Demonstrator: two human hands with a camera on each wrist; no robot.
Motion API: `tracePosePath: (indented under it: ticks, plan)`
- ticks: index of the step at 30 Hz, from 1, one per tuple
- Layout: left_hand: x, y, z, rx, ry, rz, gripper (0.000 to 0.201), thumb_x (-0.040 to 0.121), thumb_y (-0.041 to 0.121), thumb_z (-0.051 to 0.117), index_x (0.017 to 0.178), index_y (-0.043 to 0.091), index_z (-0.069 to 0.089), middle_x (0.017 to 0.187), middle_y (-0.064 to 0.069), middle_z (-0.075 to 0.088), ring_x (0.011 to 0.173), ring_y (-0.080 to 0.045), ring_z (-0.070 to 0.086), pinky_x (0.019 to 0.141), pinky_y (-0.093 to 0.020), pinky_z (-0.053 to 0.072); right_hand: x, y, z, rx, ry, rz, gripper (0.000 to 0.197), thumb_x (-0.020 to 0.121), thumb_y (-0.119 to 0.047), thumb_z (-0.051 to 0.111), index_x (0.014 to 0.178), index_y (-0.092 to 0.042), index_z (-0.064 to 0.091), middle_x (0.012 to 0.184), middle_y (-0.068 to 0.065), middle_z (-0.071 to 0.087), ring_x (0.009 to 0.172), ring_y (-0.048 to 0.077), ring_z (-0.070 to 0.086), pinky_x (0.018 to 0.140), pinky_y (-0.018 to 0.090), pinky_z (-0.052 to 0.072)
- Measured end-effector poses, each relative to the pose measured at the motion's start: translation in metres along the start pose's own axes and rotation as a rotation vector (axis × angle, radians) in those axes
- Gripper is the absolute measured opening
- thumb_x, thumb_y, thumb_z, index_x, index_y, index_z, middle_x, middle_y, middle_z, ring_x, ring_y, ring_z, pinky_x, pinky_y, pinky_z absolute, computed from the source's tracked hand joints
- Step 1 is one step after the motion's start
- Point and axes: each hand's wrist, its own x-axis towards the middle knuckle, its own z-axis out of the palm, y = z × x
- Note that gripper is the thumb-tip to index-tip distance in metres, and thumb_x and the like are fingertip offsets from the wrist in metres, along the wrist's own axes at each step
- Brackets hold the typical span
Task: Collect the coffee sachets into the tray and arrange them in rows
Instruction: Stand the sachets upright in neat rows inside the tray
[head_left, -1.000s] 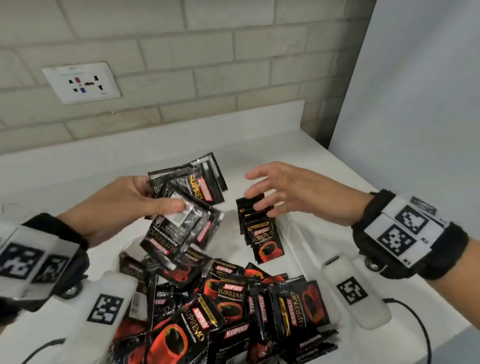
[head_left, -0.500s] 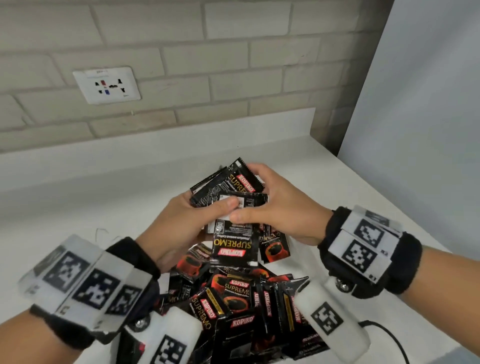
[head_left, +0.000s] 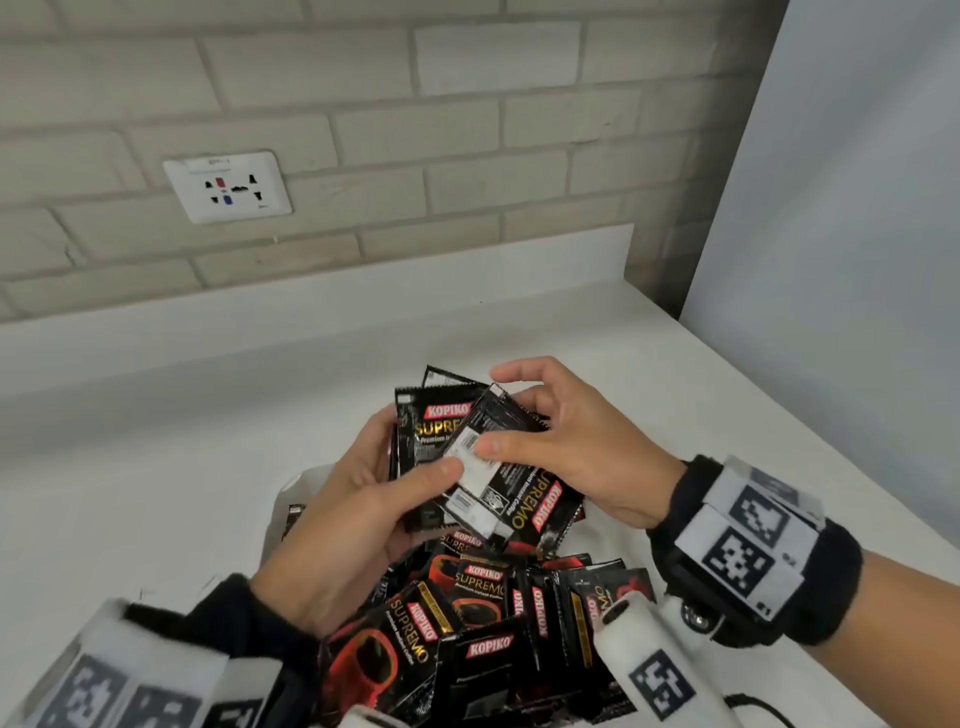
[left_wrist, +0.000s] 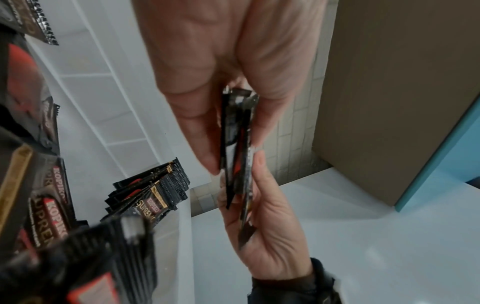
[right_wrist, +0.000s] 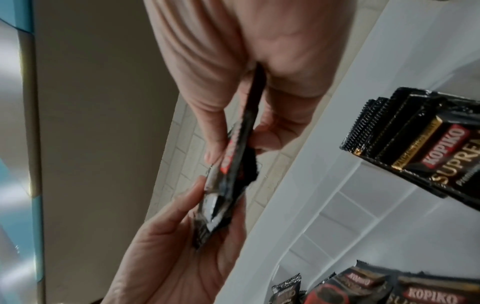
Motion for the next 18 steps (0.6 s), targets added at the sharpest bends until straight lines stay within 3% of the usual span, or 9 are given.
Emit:
tracePosePath:
  ticks: [4,8,12,15,18]
  plan:
    - [-0.007,-0.004,0.007,-0.004,-0.038,-0.069,0.042,0.064,0.007,0.064,0.106,0.009,0.061,0.091,-0.011,0.074,0.076,-0.023,0.072,0.054,-0.029,0.058,-0.003,-0.001,0.003,-0.100,0.050,-0.070,0.053,0.067,-0.019,0.079,0.099,-0.041,0.043,0.111,0.006,0.055,0.098,0.022,0.061,0.090,0.045,0.050]
    - [-0.012,-0.007,0.013,-0.122,0.006,-0.092,0.039,0.065,0.008,0.062,0.104,0.002,0.060,0.087,-0.016,0.073,0.071,-0.027,0.071,0.051,-0.036,0.058,-0.006,0.002,0.001,-0.108,0.104,-0.088,0.053,0.063,-0.025,0.080,0.098,-0.040,0.045,0.103,-0.005,0.055,0.098,0.017,0.060,0.090,0.045,0.049]
    - [-0.014,-0.015,0.018,-0.264,0.088,-0.123,0.044,0.066,0.009,0.061,0.108,-0.003,0.056,0.091,-0.021,0.071,0.074,-0.031,0.071,0.051,-0.041,0.058,-0.012,0.007,-0.004,-0.085,0.118,-0.061,0.043,0.065,-0.023,0.078,0.097,-0.032,0.051,0.102,-0.004,0.058,0.092,0.017,0.062,0.086,0.045,0.052]
    - [-0.014,-0.018,0.023,-0.319,0.155,-0.091,0.042,0.066,0.008,0.061,0.107,-0.002,0.056,0.088,-0.020,0.072,0.072,-0.031,0.071,0.052,-0.042,0.058,-0.020,0.013,-0.006,-0.107,0.084,-0.027,0.040,0.067,-0.023,0.077,0.098,-0.030,0.053,0.101,-0.002,0.064,0.087,0.013,0.065,0.079,0.036,0.056]
    - [-0.014,-0.021,0.027,-0.327,0.186,-0.059,0.045,0.065,0.009,0.061,0.109,0.001,0.057,0.092,-0.018,0.072,0.073,-0.029,0.071,0.056,-0.043,0.057,-0.028,0.017,-0.006,-0.116,0.090,-0.041,0.032,0.072,-0.021,0.074,0.095,-0.030,0.054,0.094,-0.010,0.067,0.082,-0.003,0.064,0.075,0.022,0.054]
